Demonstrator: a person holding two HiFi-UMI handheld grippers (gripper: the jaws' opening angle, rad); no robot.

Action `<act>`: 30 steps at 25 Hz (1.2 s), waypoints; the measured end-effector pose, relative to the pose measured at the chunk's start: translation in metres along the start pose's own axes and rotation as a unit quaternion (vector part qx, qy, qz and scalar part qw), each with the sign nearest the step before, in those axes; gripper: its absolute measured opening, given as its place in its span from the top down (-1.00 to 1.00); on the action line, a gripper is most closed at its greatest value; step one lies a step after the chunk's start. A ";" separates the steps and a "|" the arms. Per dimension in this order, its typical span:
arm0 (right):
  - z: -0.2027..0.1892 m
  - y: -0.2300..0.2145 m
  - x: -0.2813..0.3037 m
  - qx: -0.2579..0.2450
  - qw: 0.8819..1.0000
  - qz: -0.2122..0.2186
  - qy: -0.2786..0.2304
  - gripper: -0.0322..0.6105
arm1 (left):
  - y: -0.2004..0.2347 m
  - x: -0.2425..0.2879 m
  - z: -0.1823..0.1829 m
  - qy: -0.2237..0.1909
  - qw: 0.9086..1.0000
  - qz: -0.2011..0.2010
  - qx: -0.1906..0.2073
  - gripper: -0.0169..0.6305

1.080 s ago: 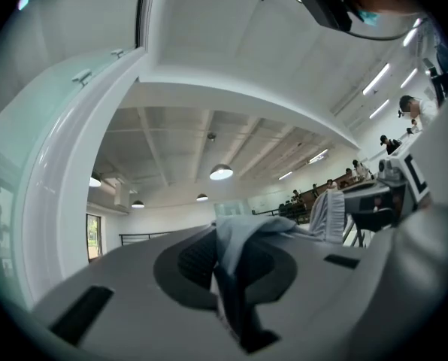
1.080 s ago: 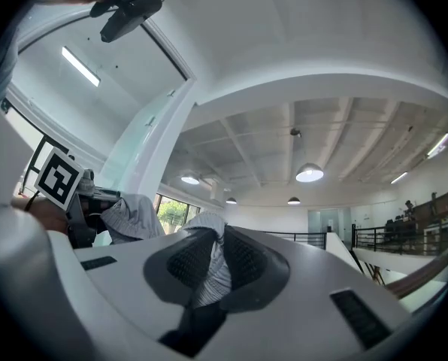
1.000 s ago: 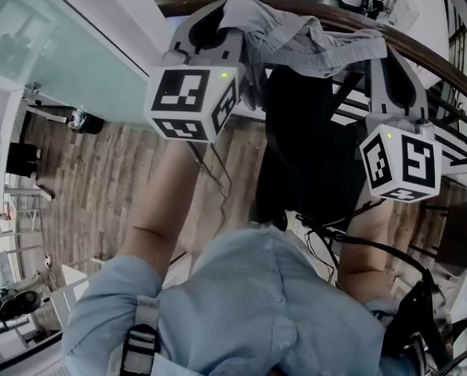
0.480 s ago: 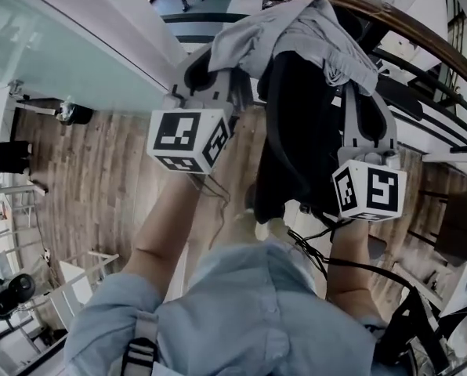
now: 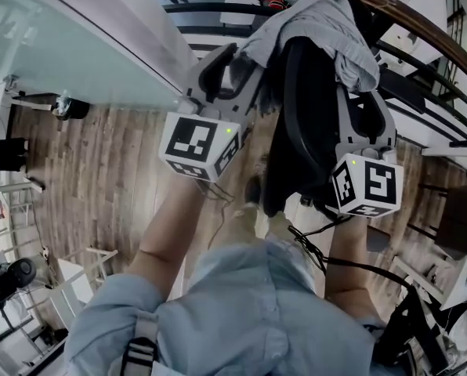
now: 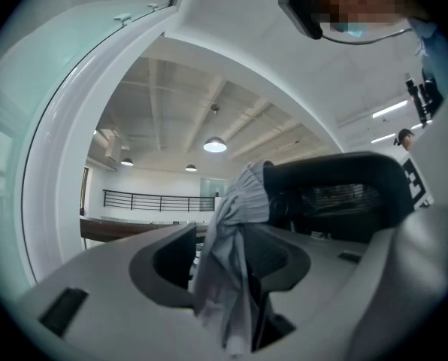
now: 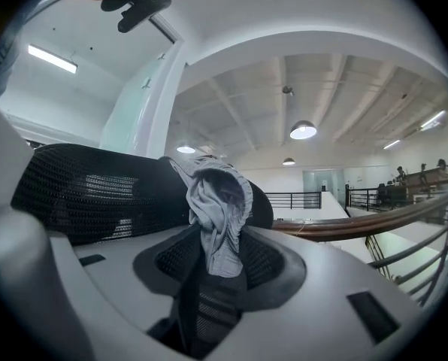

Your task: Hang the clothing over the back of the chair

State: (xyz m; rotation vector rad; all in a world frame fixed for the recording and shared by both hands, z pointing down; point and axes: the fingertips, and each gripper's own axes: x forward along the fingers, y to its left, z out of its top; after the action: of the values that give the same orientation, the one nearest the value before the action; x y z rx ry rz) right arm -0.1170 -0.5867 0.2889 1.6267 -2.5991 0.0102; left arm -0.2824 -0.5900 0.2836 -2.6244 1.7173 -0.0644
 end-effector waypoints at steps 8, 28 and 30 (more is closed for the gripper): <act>-0.014 -0.005 -0.005 0.005 1.000 -0.001 0.023 0.23 | -0.006 -0.012 -0.015 0.009 1.000 0.006 -0.009 0.25; 0.014 -0.003 -0.063 -0.021 0.999 0.030 -0.016 0.22 | -0.076 -0.077 0.053 -0.069 0.995 0.077 0.003 0.35; 0.027 0.001 -0.068 -0.029 0.998 0.034 -0.035 0.24 | -0.083 -0.081 0.065 -0.084 0.993 0.080 0.013 0.51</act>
State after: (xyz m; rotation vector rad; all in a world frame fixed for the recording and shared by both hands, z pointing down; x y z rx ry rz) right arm -0.0902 -0.5265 0.2571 1.5474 -2.6791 -0.1193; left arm -0.2361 -0.4836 0.2186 -2.3860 1.8475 0.1293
